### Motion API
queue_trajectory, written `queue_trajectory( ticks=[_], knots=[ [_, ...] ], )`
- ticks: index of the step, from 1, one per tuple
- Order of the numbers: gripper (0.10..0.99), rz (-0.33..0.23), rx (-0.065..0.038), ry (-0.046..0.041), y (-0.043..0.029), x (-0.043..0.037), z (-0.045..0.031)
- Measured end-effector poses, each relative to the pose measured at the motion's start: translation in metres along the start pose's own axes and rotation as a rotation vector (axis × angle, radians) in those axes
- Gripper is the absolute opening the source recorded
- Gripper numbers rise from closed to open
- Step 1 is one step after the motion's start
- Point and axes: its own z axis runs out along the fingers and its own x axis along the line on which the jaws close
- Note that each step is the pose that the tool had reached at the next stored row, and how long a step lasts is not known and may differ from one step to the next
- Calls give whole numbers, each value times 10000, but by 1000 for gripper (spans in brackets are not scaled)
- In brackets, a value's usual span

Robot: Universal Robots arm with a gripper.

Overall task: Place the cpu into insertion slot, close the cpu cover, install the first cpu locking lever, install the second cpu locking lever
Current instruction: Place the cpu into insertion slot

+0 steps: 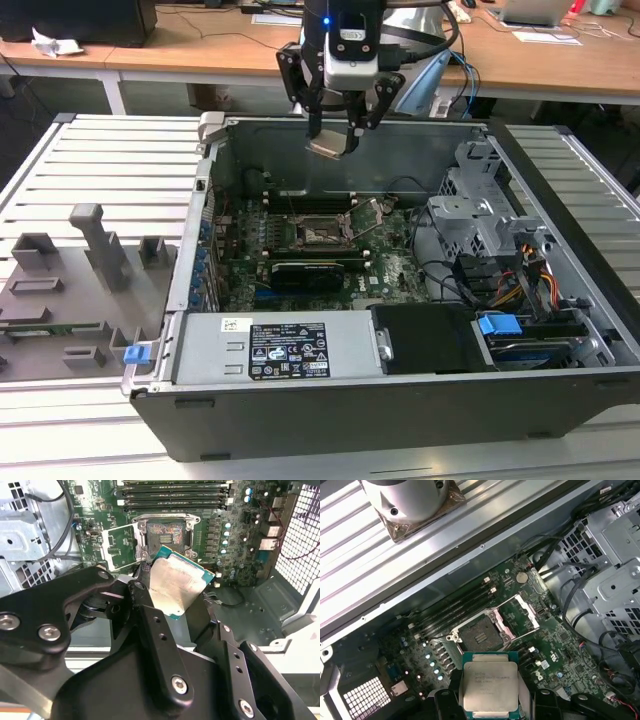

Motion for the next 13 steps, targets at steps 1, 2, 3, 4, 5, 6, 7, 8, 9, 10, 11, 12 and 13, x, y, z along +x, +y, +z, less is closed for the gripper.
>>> queue_trajectory(
  ticks=[1, 2, 3, 4, 5, 6, 7, 8, 9, 10, 11, 12, 13],
  knots=[
    [529, 64, 0, -3, 0, 0, 0],
    [529, 152, 0, -9, 0, 0, 0],
    [529, 205, 0, -12, 0, 0, 0],
    [529, 249, 1, -14, 0, 0, 0],
    [529, 299, 0, -17, 0, 0, 0],
    [529, 338, 0, -19, 0, 0, 0],
    [529, 386, 1, -21, 0, 0, 0],
    [529, 415, 0, -23, 0, 0, 0],
    [529, 454, 1, -27, 0, 0, 0],
    [529, 487, 0, -29, 0, 0, 0],
    [529, 509, -2, -31, 0, 0, 0],
    [529, 559, -3, -36, -1, 1, 1],
    [529, 631, -4, -42, -2, 3, 1]
  ],
)
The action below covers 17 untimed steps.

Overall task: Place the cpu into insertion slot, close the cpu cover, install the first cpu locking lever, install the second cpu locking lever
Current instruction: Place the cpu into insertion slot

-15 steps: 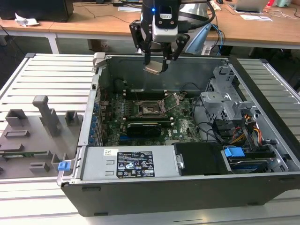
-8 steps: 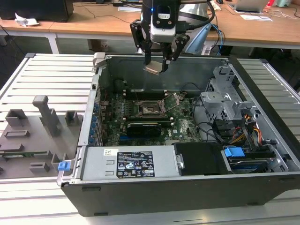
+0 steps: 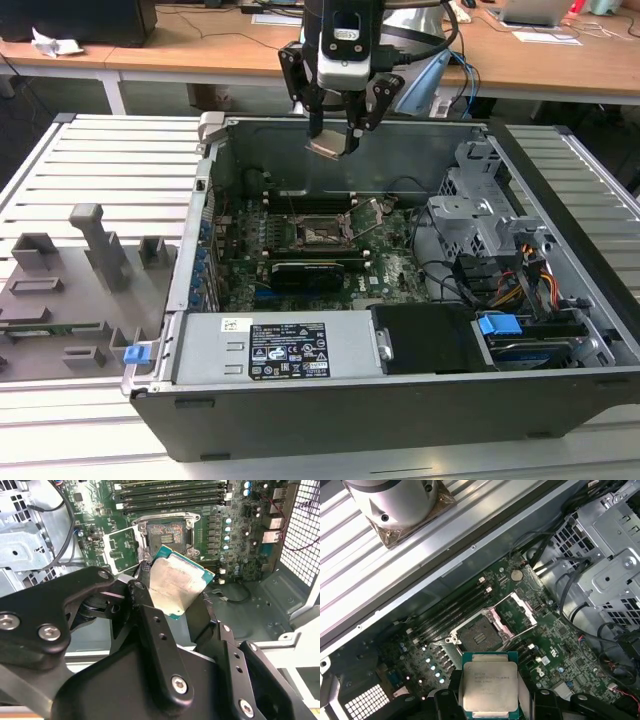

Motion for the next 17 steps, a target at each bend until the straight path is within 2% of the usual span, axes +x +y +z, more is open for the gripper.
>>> queue_trajectory(
  ticks=[7, 15, 17],
  knots=[
    [529, 312, -7, -27, -1, 1, 3],
    [529, 1102, -22, -100, -2, 1, 13],
    [529, 1491, -30, -134, -3, 1, 18]
  ],
)
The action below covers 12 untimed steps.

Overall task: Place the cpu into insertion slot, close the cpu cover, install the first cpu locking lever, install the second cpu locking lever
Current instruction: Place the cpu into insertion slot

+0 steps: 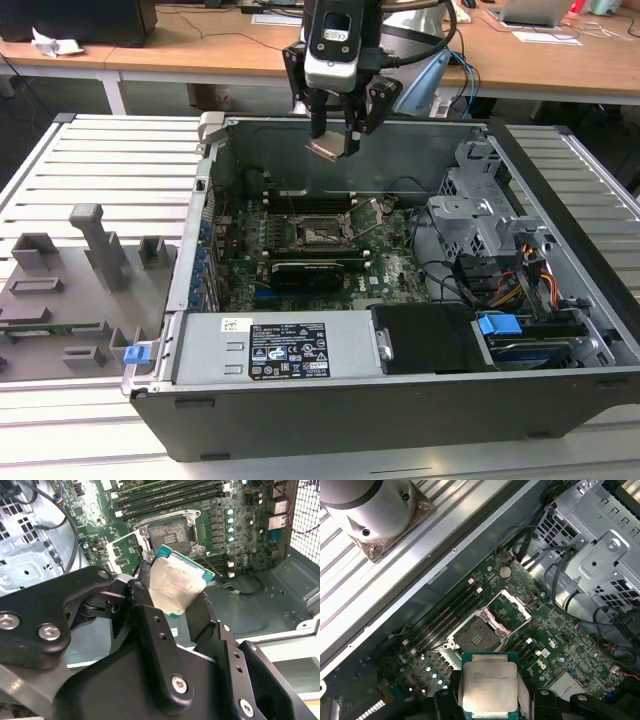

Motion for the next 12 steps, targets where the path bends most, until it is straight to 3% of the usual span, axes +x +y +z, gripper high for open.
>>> queue_trajectory(
  ticks=[6, 10, 12],
  knots=[
    [529, 746, -9, -68, -2, -1, 27],
    [529, 1001, 71, -184, -5, -2, 63],
    [529, 1145, 73, -199, -6, -1, 71]
  ],
)
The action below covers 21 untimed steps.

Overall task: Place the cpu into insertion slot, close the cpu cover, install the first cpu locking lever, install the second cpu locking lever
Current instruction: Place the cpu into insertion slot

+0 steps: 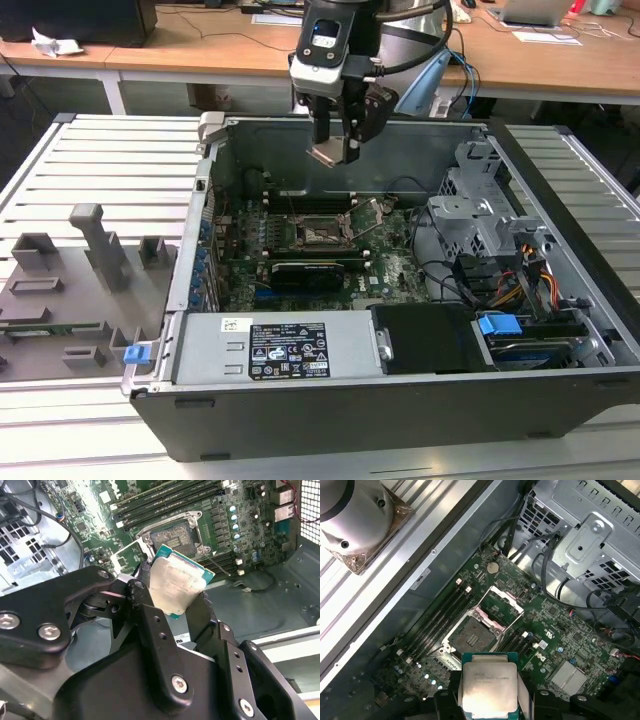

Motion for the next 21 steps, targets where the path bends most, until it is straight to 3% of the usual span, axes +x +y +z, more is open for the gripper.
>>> queue_trajectory(
  ticks=[21],
  knots=[
    [529, 3478, -21, -293, -9, -1, 108]
  ],
)
